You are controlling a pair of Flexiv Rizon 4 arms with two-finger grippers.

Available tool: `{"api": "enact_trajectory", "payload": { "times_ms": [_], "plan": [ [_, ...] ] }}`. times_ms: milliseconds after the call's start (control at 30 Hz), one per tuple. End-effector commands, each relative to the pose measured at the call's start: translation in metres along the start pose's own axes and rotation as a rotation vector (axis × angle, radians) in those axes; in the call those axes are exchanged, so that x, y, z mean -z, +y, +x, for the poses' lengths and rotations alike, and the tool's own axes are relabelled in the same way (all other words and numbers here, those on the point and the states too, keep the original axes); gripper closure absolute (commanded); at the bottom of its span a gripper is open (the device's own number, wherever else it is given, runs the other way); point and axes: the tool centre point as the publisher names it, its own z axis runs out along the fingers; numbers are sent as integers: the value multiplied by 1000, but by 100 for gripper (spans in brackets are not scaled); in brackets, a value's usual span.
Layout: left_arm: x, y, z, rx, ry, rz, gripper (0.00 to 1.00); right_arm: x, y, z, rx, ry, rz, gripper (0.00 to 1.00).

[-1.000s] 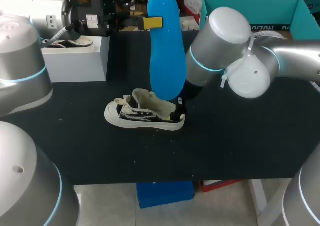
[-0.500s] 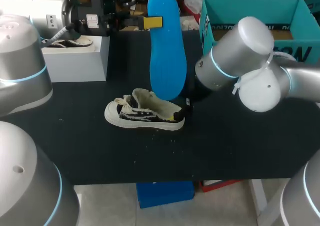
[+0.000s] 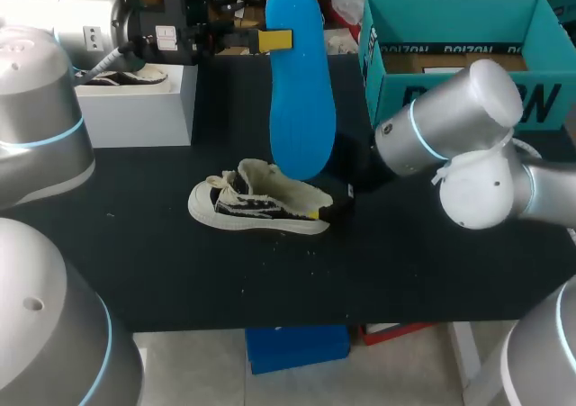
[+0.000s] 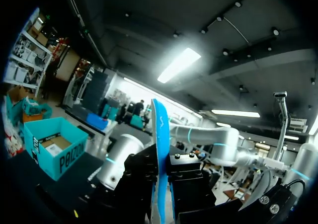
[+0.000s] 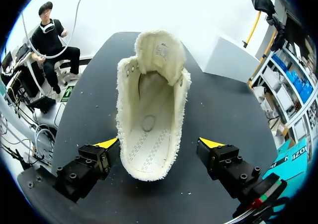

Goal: Take the shoe out of the shoebox, open the shoe tongue, remove and reinsert the insole, then place the shoe into the shoebox

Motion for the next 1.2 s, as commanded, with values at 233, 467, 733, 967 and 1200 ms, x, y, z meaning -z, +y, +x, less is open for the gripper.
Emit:
{"api": "enact_trajectory", "payload": {
  "times_ms": [233, 467, 733, 967, 1200],
  "plan": [
    [-2, 1, 0, -1, -3, 2, 100, -4, -10, -5, 6, 7, -156, 0],
    [-2, 1, 0, -1, -3, 2, 100, -6, -17, -6, -5, 5, -211, 0],
    [-2, 1, 0, -1, -3, 2, 100, -10, -23, -7, -18, 9, -227, 0],
    [-2, 1, 0, -1, -3, 2, 100, -4, -26, -15, -14, 14, -174, 0],
    [-2, 1, 0, -1, -3, 2, 100, 11, -26, -32, 14, 18, -90, 0]
  ]
}}
